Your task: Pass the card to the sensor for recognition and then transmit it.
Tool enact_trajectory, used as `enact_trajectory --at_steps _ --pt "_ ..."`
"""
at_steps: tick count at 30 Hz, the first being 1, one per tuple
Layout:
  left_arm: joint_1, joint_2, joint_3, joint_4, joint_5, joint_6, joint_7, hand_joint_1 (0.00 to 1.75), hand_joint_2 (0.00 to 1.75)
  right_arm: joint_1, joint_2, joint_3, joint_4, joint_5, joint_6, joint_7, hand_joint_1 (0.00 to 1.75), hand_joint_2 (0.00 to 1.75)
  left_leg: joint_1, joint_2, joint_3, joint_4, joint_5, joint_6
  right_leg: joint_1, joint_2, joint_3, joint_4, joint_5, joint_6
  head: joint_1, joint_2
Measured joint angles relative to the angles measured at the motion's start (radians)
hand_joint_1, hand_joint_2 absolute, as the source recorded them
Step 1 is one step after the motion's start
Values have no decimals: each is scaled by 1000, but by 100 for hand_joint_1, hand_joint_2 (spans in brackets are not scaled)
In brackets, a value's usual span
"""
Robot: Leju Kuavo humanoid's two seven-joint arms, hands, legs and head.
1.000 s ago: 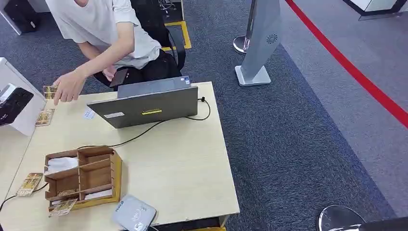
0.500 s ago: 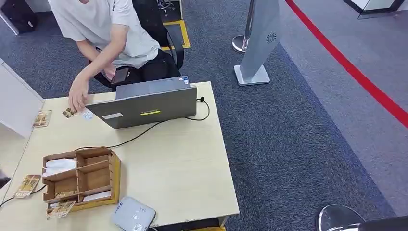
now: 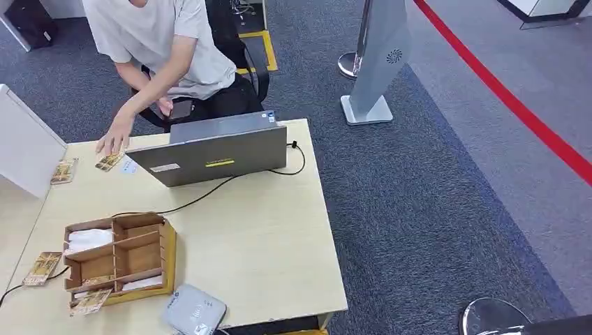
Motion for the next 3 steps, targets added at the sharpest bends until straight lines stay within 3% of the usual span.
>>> enact_trajectory --at_steps 3 --pt "-87 -92 168 109 122 30 175 0 175 -11 0 1 16 -32 4 -34 0 175 0 0 1 0 0 0 0 0 0 0 0 0 -1 0"
